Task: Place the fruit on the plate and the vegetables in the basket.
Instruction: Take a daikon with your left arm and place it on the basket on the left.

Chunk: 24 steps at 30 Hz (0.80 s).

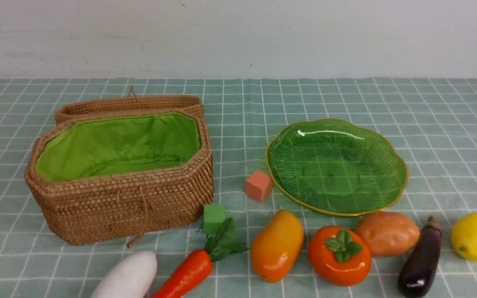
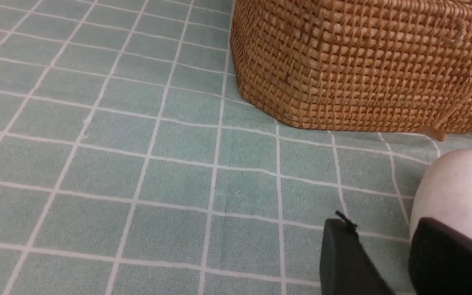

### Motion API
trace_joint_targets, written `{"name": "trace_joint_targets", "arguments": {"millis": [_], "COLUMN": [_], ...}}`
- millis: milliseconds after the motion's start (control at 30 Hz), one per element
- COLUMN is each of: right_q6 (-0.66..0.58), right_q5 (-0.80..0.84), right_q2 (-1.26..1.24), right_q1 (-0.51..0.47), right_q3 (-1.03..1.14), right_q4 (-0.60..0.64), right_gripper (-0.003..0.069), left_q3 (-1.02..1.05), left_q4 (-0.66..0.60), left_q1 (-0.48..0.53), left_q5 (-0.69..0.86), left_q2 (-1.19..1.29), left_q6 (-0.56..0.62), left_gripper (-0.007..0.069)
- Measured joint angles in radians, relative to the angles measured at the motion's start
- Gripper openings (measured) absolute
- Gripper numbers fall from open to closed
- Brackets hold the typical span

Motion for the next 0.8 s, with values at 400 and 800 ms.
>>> {"name": "trace_joint_targets", "arguments": {"millis": [400,800], "right_q6": [0.0,0.0], "right_q5": [0.0,0.0], "right_q2": [0.0,0.0], "right_q1": [0.0,0.0], "right_q3": [0.0,0.0], "right_q4": [0.0,0.0], "right_gripper": [0.0242,0.0242], "left_q3": [0.0,0.001], "left_q4": [0.001,-0.051], "left_q1": [0.0,0.0], "left_q5": [0.0,-0.126], "left_q2": [0.0,0.0], "left_q6": [0.0,0.0], "left_gripper": [0.0239,0.0239]}}
